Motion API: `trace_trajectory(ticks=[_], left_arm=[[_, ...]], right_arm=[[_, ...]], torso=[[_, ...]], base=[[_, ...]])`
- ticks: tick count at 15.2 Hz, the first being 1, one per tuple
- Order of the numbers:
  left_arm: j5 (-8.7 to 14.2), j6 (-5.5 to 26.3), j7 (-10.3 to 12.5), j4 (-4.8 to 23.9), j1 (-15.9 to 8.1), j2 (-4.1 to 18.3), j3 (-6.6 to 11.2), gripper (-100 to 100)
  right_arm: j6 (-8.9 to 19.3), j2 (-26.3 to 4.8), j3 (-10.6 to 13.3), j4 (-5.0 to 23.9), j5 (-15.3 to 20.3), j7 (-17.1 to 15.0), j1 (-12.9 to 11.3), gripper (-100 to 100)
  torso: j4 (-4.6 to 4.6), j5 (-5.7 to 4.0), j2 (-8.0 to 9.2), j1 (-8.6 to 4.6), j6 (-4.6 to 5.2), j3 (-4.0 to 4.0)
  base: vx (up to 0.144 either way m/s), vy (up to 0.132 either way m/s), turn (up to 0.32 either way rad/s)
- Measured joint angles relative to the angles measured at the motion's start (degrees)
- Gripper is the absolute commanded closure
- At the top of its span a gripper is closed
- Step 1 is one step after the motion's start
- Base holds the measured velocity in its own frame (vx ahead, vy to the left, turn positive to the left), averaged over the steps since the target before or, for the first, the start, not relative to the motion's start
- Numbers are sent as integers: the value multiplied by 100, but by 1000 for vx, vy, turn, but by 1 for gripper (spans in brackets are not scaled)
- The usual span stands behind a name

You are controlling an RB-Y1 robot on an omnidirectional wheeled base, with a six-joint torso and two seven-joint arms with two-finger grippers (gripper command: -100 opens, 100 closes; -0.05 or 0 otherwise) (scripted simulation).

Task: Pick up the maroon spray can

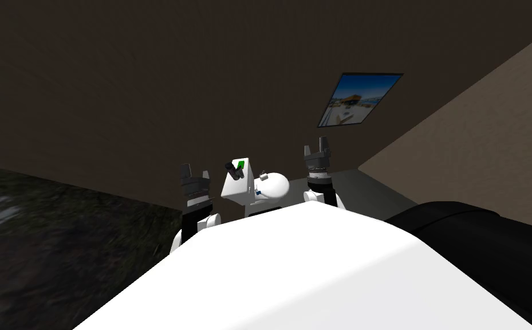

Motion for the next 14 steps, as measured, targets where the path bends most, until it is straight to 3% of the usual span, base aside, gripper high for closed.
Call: trace_trajectory(ticks=[7, 14], left_arm=[[72, 458, 94, 324, -519, 690, 60, -100], [162, 1172, 223, 745, -1237, 1100, 115, -100]], right_arm=[[0, 0, 0, 0, 0, 0, 0, 0], [0, 0, 0, 0, 0, 0, 0, 0]], torso=[[-1, 1, -5, 5, 1, -3], [-1, 1, -5, 3, 2, -3]], base=[[4, 5, -28], [2, 4, -31]])
